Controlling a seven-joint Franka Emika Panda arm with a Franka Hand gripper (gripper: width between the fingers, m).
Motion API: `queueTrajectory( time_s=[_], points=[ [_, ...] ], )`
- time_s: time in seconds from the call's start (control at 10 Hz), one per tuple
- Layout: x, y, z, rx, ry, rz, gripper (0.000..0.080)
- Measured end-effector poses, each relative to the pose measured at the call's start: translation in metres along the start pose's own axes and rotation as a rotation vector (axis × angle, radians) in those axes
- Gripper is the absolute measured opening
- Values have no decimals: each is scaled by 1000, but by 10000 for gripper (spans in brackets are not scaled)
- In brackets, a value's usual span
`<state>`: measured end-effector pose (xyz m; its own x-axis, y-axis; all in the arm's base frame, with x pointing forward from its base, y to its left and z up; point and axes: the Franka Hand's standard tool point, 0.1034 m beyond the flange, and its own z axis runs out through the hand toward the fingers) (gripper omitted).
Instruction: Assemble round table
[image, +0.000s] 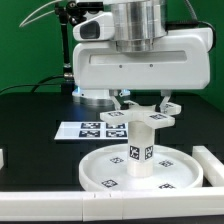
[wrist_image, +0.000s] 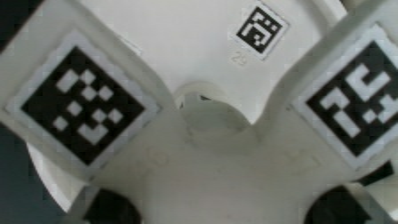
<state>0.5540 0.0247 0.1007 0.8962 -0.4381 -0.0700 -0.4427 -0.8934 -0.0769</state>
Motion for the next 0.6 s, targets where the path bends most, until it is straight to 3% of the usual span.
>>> queueTrajectory(
  time_s=[0.3, 0.5, 0.6],
  points=[
    [-3, -2, 1, 35, 0, 369, 446],
    [-3, -3, 1, 86, 31, 554, 446],
    [-3, -4, 1, 87, 30, 603, 446]
  ],
)
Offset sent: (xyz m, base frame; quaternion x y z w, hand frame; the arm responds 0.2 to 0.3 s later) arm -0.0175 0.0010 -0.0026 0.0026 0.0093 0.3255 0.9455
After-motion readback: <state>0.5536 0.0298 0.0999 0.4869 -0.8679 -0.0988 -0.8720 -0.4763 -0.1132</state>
